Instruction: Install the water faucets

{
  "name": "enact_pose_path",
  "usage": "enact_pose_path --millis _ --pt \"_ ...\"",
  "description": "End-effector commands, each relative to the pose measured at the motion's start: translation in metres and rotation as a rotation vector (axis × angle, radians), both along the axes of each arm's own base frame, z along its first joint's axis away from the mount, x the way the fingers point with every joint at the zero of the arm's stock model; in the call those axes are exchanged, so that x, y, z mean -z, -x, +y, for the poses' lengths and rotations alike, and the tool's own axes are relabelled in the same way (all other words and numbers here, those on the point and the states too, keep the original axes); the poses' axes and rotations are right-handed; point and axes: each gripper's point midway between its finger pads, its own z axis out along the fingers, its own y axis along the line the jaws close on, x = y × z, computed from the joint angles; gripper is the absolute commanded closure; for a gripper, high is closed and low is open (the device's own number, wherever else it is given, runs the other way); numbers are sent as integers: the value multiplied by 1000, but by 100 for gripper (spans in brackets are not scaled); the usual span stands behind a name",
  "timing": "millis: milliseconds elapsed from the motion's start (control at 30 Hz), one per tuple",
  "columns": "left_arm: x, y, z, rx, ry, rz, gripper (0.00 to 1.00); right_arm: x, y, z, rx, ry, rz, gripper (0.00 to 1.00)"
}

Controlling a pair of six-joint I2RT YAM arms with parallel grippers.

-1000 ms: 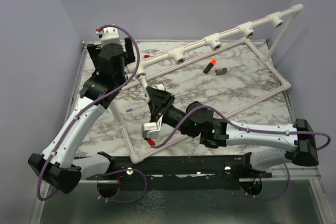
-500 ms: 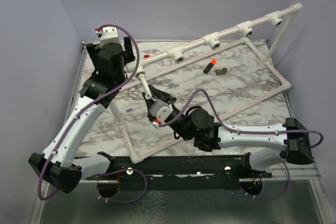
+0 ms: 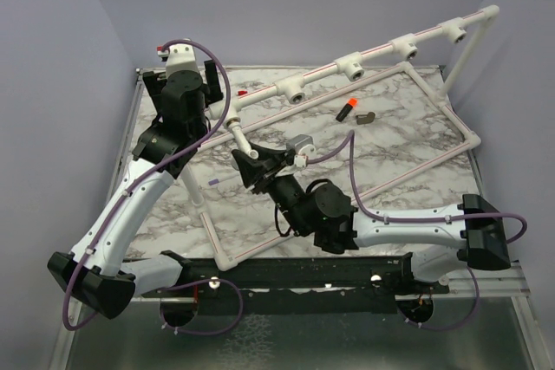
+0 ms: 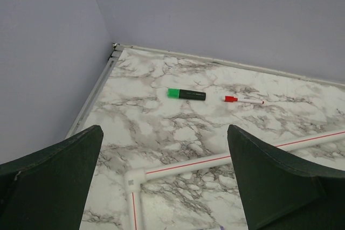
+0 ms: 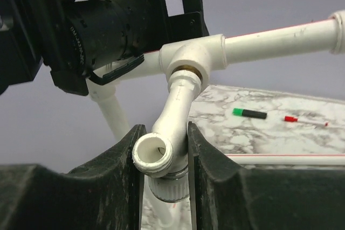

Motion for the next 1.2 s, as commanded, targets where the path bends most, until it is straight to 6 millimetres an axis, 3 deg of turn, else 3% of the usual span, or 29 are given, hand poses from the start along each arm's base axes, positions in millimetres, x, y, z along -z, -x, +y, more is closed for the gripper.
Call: enact_pose_path --millis 0,167,767,1100,1167 --pt "31 11 -7 55 -54 124 1 11 -28 -12 120 -314 315 100" --pt "29 11 -7 48 -45 118 1 19 -32 -9 159 -437 498 100" --pt "29 13 -8 42 5 100 1 40 -19 9 -18 -800 945 99" --pt "27 16 -12 62 45 91 1 43 -9 15 -80 -847 1044 99" --pt "28 16 -12 61 43 93 1 42 -9 14 -76 -839 1041 93"
